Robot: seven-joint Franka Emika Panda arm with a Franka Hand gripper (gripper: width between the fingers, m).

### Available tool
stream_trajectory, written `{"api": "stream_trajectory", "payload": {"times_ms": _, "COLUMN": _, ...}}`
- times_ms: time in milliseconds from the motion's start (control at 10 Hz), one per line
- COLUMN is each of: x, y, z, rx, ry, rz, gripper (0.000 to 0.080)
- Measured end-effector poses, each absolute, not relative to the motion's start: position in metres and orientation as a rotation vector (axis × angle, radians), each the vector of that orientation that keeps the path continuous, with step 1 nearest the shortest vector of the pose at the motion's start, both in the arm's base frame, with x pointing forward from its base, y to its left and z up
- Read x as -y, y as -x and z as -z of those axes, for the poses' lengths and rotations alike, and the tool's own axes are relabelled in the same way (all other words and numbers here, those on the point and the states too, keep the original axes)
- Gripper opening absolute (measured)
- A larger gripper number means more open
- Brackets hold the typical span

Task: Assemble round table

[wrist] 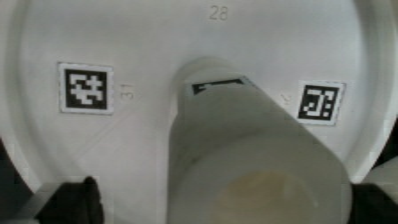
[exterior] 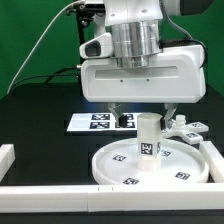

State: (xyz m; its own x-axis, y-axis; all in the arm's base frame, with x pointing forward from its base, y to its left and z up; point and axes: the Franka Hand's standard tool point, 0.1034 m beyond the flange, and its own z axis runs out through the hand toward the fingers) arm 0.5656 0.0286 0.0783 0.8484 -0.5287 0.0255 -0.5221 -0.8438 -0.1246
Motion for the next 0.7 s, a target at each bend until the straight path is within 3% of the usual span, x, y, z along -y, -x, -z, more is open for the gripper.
{"api": "stream_trajectory", "payload": {"times_ms": 200, "x": -0.0297, "y": -0.5654, "z": -0.078, "rx": -1.049, "ry": 2.832, "rz": 0.074, "gripper": 0.0424}}
{"api": "stream_trajectory", "payload": {"times_ms": 700, "x": -0.032, "y": -0.5657, "z": -0.078, "rx": -1.489, "ry": 2.612, "rz": 0.04, "gripper": 0.0406}}
